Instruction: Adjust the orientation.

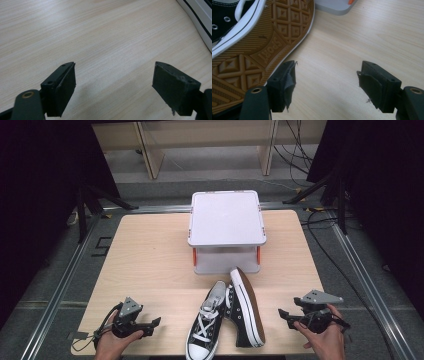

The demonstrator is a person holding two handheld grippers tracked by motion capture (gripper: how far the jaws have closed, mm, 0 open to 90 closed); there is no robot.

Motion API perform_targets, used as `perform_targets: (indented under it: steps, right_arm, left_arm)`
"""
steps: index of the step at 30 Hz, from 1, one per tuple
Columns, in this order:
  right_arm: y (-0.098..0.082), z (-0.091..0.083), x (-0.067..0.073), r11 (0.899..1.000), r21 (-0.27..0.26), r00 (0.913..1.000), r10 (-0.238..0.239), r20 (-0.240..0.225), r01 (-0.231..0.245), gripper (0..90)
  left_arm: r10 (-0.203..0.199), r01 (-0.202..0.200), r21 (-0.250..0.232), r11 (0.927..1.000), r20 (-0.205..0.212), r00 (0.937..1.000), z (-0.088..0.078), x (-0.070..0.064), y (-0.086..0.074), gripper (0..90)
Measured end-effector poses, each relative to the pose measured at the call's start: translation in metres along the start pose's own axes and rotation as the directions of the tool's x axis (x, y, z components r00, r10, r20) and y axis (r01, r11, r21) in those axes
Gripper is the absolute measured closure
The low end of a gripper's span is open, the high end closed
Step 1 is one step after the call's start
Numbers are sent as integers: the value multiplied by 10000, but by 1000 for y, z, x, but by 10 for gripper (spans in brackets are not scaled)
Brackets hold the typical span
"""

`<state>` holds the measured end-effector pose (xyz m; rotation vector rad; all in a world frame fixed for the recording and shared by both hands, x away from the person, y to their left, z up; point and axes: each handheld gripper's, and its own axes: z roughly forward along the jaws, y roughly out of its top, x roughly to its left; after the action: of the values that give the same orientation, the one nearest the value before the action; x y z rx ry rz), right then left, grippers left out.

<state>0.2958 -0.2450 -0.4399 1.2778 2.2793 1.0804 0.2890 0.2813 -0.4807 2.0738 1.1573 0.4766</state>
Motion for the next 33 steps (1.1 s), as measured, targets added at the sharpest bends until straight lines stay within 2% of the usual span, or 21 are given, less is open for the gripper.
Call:
perform_targets:
  steps: [2, 3, 4, 5, 7, 9, 10, 12, 13, 14, 16, 18, 19, 20, 21, 22, 24, 25, 27, 30, 33]
  right_arm:
    - [1, 1, -1, 9998, -80, 9998, -190, 33, 190, 297]
    - [1, 0, 3, 9999, 57, 9999, 129, -85, -128, 297]
    - [2, 1, 2, 9997, -7, 9997, -225, -77, 225, 297]
    - [3, 1, 5, 10000, 64, 9998, -70, -170, 71, 297]
    - [6, 2, 8, 9994, 46, 9992, -339, -222, 340, 298]
    - [9, 3, 16, 9995, 208, 9990, -222, -392, 231, 333]
    - [12, 4, 16, 9973, 44, 9966, -729, -389, 731, 345]
    - [16, 6, 23, 9981, 121, 9955, -602, -733, 612, 349]
    - [16, 6, 23, 9981, 121, 9955, -602, -733, 612, 349]
    - [20, 8, 27, 9963, 151, 9927, -825, -877, 841, 360]
    - [23, 10, 32, 9956, 199, 9919, -890, -902, 912, 361]
    - [25, 12, 36, 9977, 267, 9906, -581, -1235, 618, 364]
    - [25, 12, 36, 9977, 267, 9906, -581, -1235, 618, 364]
    - [27, 15, 39, 9969, 332, 9862, -661, -1515, 719, 364]
    - [27, 15, 39, 9969, 332, 9862, -661, -1515, 719, 364]
    - [31, 16, 46, 9935, 316, 9830, -1034, -1518, 1094, 365]
    - [35, 14, 54, 9941, 348, 9838, -966, -1510, 1029, 366]
    - [38, 15, 56, 9900, 276, 9805, -1327, -1448, 1380, 364]
    - [39, 16, 60, 9907, 251, 9787, -1281, -1606, 1338, 367]
    - [43, 22, 71, 9844, 398, 9756, -1639, -1460, 1714, 343]
    - [45, 28, 76, 9881, 478, 9744, -1354, -1793, 1461, 325]
  left_arm:
    - [1, -1, 6, 10000, -2, 10000, 0, 0, 1, 184]
    - [1, -1, 6, 10000, -2, 10000, 0, 0, 1, 184]
    - [27, -27, -3, 10000, 7, 10000, 0, 0, 0, 184]
    - [20, -20, 6, 10000, 7, 10000, 0, 0, 0, 184]
    - [11, -11, 9, 10000, -13, 10000, 0, 0, 0, 184]
    - [-24, 24, -4, 10000, -10, 10000, 0, 0, 0, 184]
    - [14, -14, 62, 10000, -23, 10000, 0, 0, 0, 184]
    - [22, -23, 130, 9999, 20, 10000, 2, -1, 0, 184]
    - [22, -23, 130, 9999, 20, 10000, 2, -1, 0, 184]
    - [17, -17, 103, 9999, 31, 10000, 2, -1, 0, 184]
    - [62, -63, 151, 9999, 58, 10000, 2, 0, 0, 184]
    - [26, -27, 216, 9998, 18, 10000, 2, 0, -1, 184]
    - [26, -27, 216, 9998, 18, 10000, 2, 0, -1, 184]
    - [157, -159, 240, 9996, 102, 9998, 1, 0, 0, 184]
    - [157, -159, 240, 9996, 102, 9998, 1, 0, 0, 184]
    - [48, -48, 200, 9998, 15, 10000, 3, 0, -1, 184]
    - [-37, 38, 225, 9997, -32, 10000, 3, -1, 0, 184]
    - [-22, 23, 233, 9997, -48, 10000, 3, -1, 0, 184]
    - [-17, 18, 233, 9997, -31, 10000, 3, -1, 0, 184]
    - [-49, 49, 135, 9999, 7, 10000, 3, -1, 0, 184]
    - [-27, 27, 192, 9998, 24, 10000, 3, -1, 0, 184]
